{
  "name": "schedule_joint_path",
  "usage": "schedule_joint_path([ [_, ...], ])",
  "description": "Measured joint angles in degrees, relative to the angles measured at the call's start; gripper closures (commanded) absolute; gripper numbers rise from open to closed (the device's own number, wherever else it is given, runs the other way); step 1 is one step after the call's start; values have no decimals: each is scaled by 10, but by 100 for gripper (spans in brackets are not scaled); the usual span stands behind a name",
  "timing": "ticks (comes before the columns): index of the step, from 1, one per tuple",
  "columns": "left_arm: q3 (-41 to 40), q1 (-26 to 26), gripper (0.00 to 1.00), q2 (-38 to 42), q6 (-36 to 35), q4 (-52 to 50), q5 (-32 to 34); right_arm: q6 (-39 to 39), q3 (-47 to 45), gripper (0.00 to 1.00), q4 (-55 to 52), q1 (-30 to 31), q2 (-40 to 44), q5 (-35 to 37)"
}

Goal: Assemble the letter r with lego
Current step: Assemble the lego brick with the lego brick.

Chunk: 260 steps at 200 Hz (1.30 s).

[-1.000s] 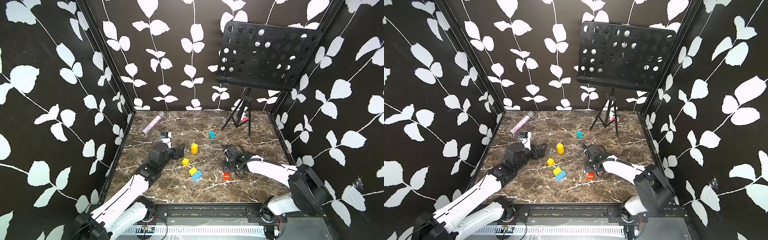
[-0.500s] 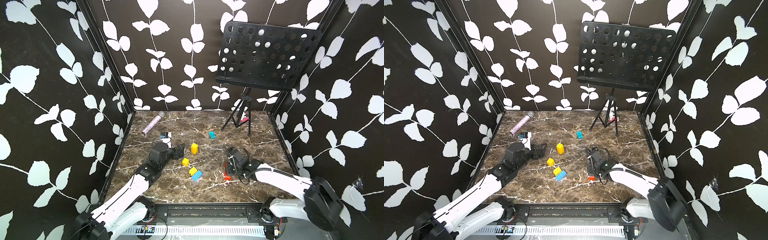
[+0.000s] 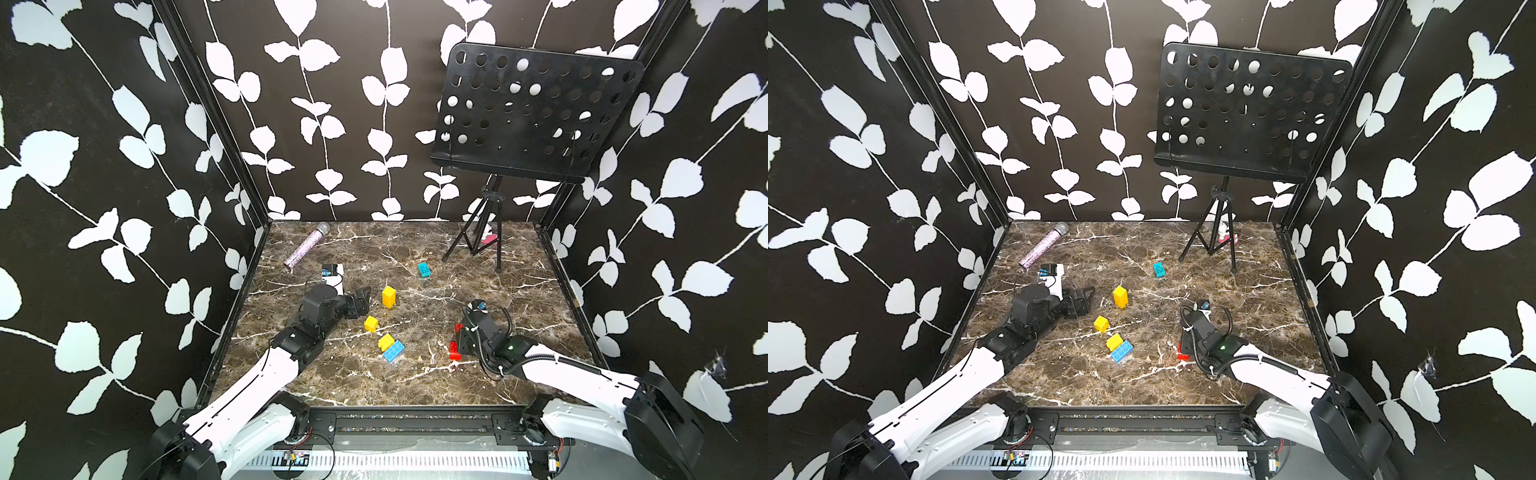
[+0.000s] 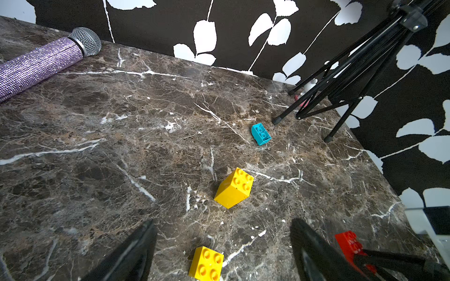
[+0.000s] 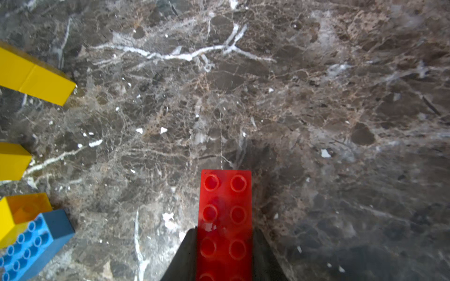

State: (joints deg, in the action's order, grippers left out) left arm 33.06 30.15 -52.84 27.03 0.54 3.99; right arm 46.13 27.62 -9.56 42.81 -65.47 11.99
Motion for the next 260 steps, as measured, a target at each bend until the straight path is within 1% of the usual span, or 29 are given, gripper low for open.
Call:
schedule_joint_path([
  [83,0,-1,12,-5,0,3,-1,5,0,77,41,0,-35,0],
  [133,0,-1,12,-12,0,3,-1,9,0,77,55,1,-40,-2],
  [227,-2,-2,12,-12,0,7,-3,19,-13,78,47,19,-24,9],
  [260,-2,-2,12,-12,0,7,-3,26,-13,78,22,31,10,28],
])
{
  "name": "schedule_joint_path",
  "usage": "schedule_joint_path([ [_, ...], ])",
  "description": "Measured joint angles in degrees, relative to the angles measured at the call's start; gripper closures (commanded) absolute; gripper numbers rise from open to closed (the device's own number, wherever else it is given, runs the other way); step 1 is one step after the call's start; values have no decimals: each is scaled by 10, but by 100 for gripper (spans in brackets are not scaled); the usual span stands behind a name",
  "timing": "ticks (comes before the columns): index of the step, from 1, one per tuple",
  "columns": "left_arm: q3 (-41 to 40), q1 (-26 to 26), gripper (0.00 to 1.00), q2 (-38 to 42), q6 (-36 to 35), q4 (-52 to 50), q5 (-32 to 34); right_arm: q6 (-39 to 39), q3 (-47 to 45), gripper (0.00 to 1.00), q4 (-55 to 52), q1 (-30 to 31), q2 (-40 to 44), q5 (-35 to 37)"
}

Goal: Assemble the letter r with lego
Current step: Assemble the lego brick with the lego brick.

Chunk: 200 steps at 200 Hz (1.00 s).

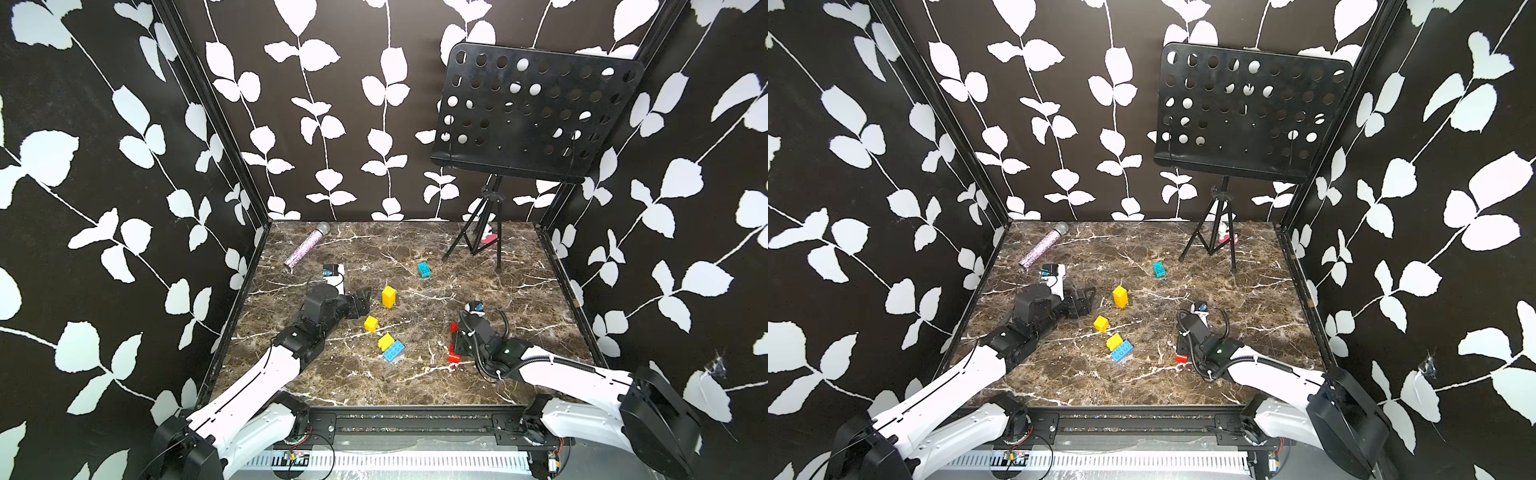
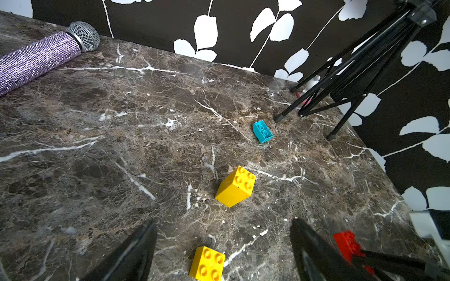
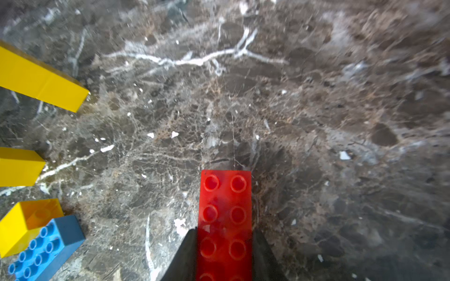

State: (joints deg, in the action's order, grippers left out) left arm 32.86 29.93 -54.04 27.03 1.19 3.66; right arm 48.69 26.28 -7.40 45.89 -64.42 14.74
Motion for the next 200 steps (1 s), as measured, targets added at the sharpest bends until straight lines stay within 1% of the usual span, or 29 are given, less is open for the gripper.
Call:
schedule_joint_path([
  [35,0,-1,12,0,0,0,0,13,9,79,-37,8,41,18],
  [67,0,-1,12,0,0,0,0,37,10,79,-55,16,42,21],
  [128,-1,-2,12,-4,1,5,-2,80,10,79,-50,54,3,20],
  [153,-1,-2,12,-6,2,6,-2,92,10,79,-37,54,-21,23],
  [200,-2,-2,12,-7,2,6,-2,100,10,79,-8,54,-40,44],
])
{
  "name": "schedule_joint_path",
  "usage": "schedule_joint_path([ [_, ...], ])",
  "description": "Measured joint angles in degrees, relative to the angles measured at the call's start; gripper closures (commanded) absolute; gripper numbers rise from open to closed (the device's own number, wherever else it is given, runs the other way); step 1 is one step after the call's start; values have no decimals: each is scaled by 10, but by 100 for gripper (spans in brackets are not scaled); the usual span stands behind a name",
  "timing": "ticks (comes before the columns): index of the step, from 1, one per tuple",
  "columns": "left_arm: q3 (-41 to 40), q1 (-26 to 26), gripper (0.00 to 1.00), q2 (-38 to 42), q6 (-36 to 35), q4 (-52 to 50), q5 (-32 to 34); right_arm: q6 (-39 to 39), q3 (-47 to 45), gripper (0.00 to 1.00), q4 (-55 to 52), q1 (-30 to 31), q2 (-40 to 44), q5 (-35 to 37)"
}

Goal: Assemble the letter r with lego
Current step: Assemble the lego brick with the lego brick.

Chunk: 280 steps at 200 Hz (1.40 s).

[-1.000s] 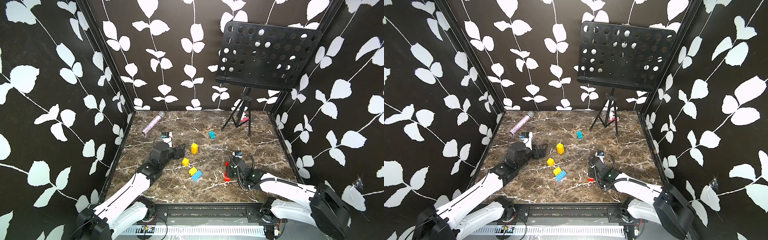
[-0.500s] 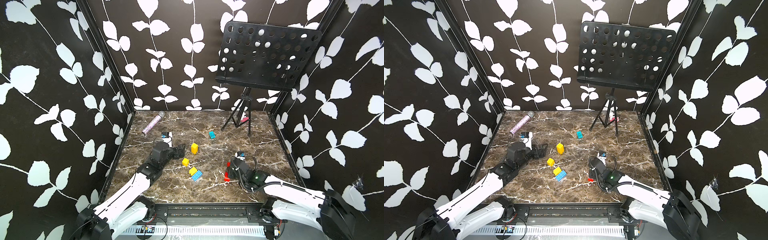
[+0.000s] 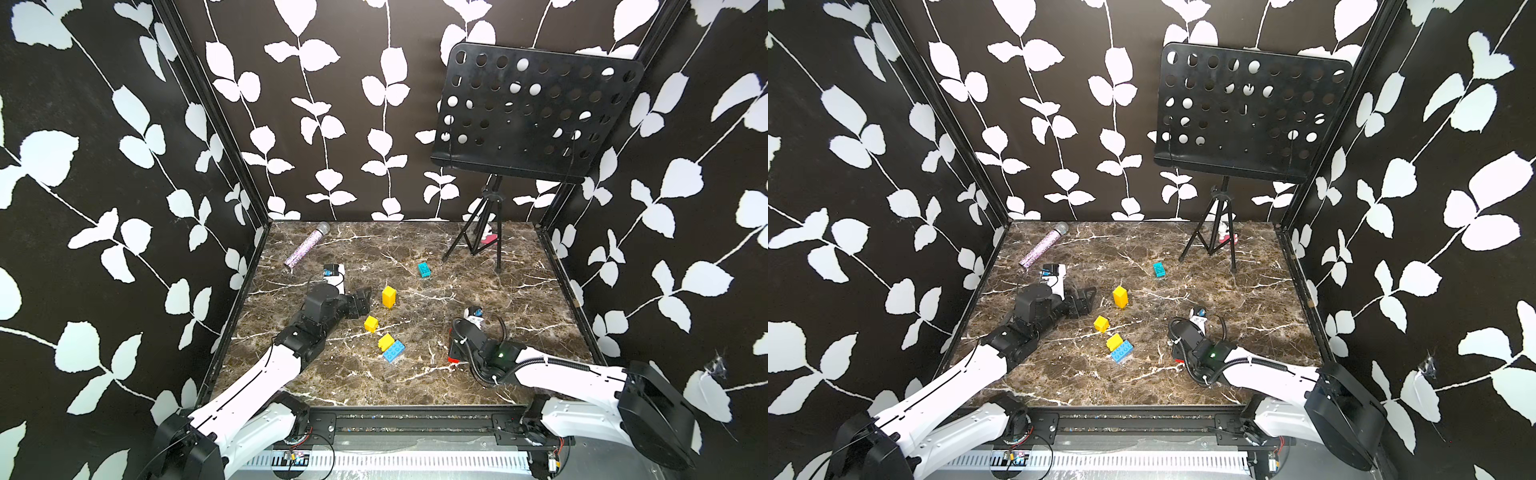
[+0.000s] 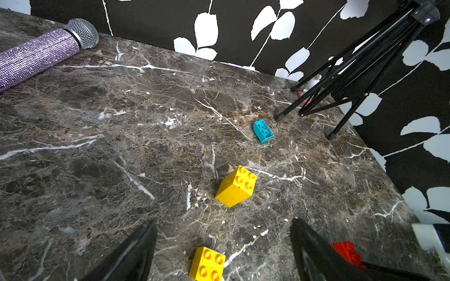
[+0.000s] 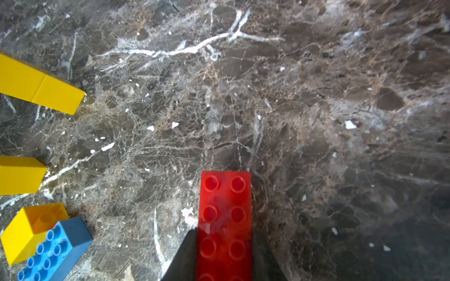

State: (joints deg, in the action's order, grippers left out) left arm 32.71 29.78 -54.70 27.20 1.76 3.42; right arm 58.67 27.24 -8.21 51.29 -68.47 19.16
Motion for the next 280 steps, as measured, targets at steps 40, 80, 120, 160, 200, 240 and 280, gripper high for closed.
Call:
schedule_joint_path([
  [40,0,0,12,0,0,0,0,-14,7,78,13,-1,-23,17],
  [80,-1,-3,12,0,0,-1,0,-28,23,79,28,-2,-54,23],
  [120,-2,-3,12,5,0,-2,1,-28,22,81,43,-2,-63,26],
  [160,-2,-4,12,5,0,-2,1,-30,21,82,36,1,-57,24],
  [200,-2,-4,12,5,0,-2,1,-29,8,82,3,9,-25,13],
  [240,-5,-4,12,5,0,-1,1,-28,-3,83,2,19,-20,20],
  [280,-14,-7,12,7,0,-2,1,-28,2,84,-2,27,-33,32],
])
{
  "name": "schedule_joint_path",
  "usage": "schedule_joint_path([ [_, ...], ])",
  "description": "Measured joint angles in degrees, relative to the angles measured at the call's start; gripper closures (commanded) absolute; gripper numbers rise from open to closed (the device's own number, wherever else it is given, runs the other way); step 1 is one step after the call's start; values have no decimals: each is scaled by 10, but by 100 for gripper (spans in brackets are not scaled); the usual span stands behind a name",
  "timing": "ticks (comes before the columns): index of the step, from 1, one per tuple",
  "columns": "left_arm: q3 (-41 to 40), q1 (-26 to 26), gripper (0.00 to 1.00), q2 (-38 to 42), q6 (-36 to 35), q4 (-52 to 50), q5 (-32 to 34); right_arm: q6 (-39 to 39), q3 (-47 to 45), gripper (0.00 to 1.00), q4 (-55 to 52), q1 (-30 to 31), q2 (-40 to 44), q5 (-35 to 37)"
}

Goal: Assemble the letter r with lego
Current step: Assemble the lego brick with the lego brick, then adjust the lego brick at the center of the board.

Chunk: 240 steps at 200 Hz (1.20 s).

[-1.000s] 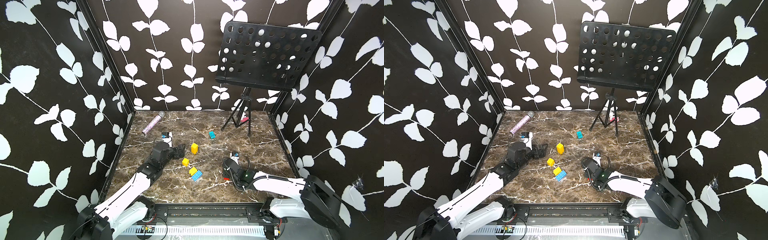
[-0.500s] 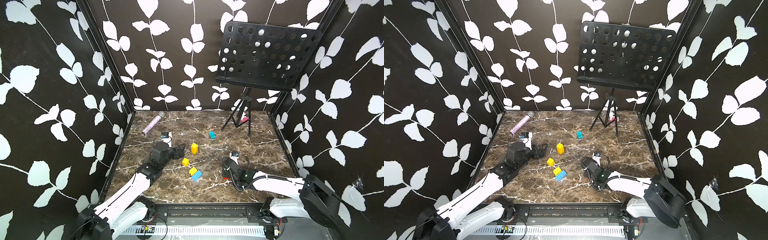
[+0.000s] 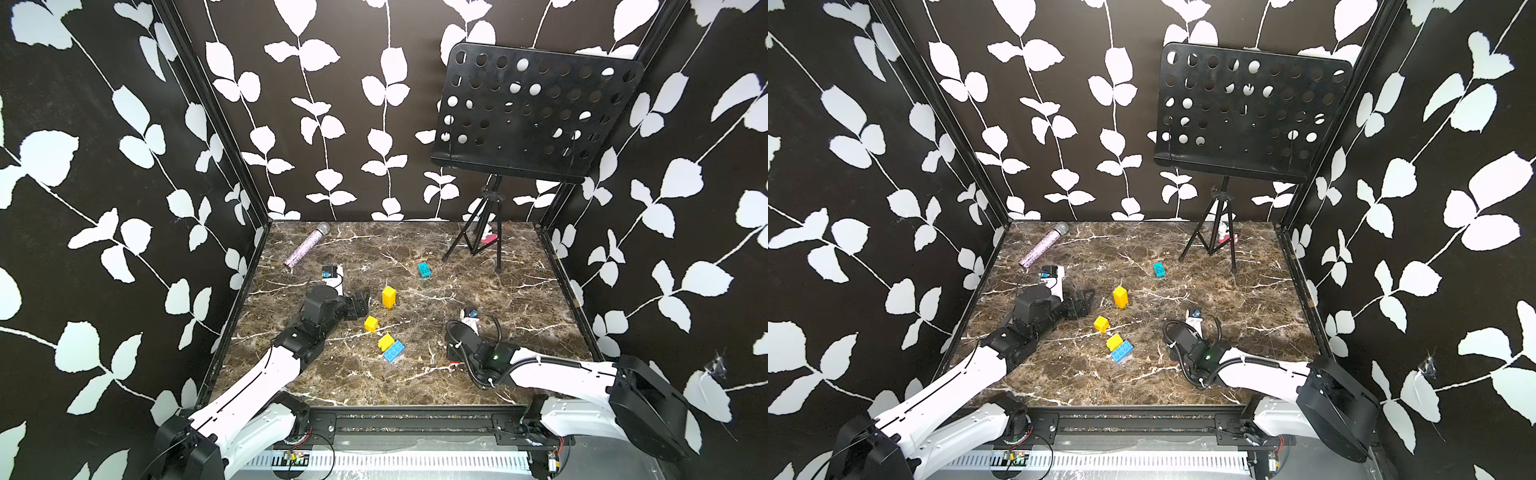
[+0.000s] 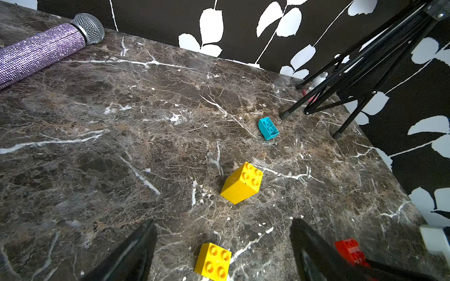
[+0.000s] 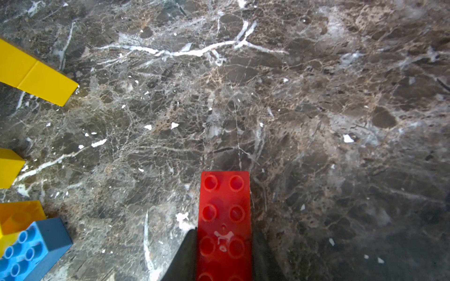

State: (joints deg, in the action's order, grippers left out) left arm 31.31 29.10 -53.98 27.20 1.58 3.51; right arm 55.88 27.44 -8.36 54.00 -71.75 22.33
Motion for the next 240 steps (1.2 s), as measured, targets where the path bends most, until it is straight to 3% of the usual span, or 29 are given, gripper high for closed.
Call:
schedule_joint_path([
  [130,-30,0,12,42,7,0,4,-10,5,87,-25,12,10,-23],
  [187,-33,0,12,49,9,0,5,-61,54,81,-148,20,47,-26],
  [212,-33,0,12,49,9,0,5,-112,101,80,-137,-3,50,-27],
  [240,-33,0,12,47,9,0,5,-172,115,78,-75,-70,45,-66],
])
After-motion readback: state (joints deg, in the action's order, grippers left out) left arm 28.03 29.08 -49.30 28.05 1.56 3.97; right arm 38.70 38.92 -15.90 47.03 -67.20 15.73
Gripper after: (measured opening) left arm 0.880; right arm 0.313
